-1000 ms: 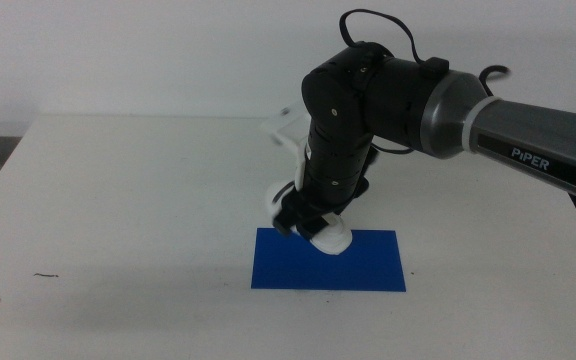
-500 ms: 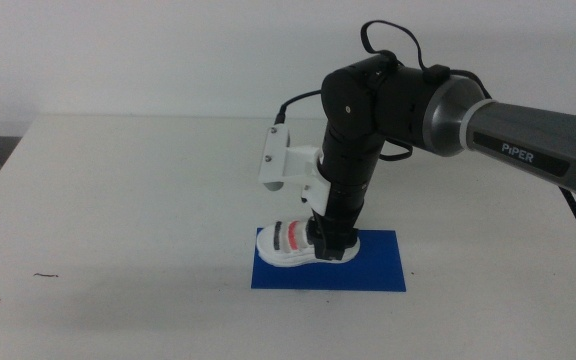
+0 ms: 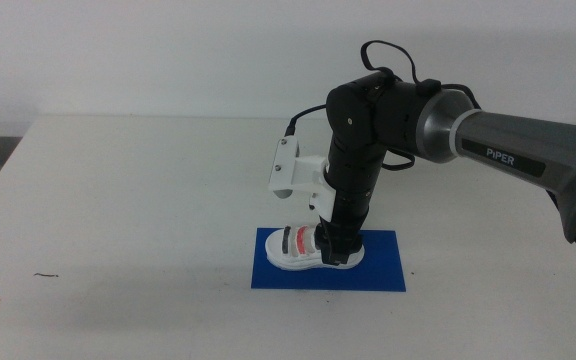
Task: Use one arm to grab the shoe from the table and place it on the mat.
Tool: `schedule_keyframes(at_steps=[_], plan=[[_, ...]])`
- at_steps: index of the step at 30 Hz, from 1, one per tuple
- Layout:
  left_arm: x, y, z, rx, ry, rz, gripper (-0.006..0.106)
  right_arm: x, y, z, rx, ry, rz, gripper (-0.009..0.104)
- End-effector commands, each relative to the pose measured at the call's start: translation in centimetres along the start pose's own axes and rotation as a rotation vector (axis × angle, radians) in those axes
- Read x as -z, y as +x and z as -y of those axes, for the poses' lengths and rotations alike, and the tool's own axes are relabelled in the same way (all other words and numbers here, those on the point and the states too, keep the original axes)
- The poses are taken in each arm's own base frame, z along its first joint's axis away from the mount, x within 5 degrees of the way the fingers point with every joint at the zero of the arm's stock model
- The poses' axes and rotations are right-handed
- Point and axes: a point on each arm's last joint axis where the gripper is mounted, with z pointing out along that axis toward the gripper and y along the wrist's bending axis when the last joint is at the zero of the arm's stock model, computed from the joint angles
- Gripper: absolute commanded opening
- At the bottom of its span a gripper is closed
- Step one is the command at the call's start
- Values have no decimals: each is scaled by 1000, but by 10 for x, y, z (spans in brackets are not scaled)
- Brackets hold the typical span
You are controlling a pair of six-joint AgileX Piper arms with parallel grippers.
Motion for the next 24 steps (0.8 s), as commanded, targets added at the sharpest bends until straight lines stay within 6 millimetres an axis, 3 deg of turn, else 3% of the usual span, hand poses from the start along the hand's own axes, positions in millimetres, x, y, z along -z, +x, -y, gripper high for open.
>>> schedule_keyframes(at_steps=[1, 2, 3, 5, 8, 11, 14, 18, 21, 24], plan=[[0, -1, 0, 7, 2, 6, 94, -7, 2, 3, -1, -7, -2, 12], [0, -1, 0, 7, 2, 6, 94, -7, 2, 3, -1, -7, -2, 19], [0, -1, 0, 7, 2, 6, 94, -5, 2, 3, -6, -2, 2, 38], [0, -1, 0, 7, 2, 6, 94, 2, 2, 3, -13, 10, 13, 60], [0, -1, 0, 7, 2, 6, 94, 28, 6, 0, -66, 81, 76, 93], [0, -1, 0, 7, 2, 6, 94, 68, 29, -12, -175, 181, 158, 93], [0, -1, 0, 7, 2, 6, 94, 110, 74, -37, -357, 311, 283, 93], [0, -1, 0, 7, 2, 6, 94, 152, 155, -100, -659, 495, 548, 93], [0, -1, 0, 7, 2, 6, 94, 158, 206, -145, -807, 665, 734, 93], [0, -1, 0, 7, 2, 6, 94, 145, 239, -186, -876, 793, 836, 93]])
